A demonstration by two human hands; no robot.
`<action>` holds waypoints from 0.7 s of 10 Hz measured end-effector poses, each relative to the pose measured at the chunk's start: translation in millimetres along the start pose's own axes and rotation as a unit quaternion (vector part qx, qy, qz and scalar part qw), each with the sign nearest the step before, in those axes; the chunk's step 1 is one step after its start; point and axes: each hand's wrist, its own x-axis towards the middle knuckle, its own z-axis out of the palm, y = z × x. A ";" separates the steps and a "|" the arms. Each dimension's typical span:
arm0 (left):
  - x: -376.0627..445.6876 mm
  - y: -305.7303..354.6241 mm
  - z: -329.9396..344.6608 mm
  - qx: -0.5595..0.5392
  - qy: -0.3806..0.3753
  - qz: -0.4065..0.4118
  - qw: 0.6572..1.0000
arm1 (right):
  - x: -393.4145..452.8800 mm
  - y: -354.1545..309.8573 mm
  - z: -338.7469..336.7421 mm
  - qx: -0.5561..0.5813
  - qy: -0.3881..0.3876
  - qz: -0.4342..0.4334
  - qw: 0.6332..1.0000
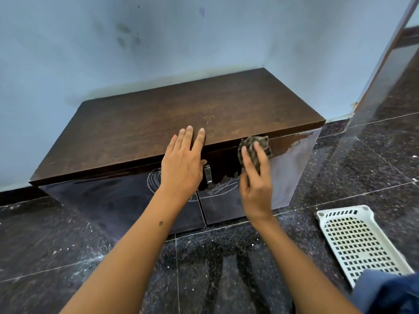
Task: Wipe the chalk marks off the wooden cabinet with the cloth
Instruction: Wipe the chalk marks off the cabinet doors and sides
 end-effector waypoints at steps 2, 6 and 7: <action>-0.8 0.9 1.9 -0.018 0.009 -0.008 1.000 | 21.0 18.8 -16.4 0.031 0.104 0.146 0.983; -1.3 2.9 -2.2 -0.019 -0.009 -0.013 1.000 | 5.3 39.4 -15.6 0.005 0.062 0.062 0.996; -0.6 4.4 -2.5 -0.006 -0.019 -0.016 1.000 | 7.3 24.5 -5.3 0.012 0.080 0.074 0.994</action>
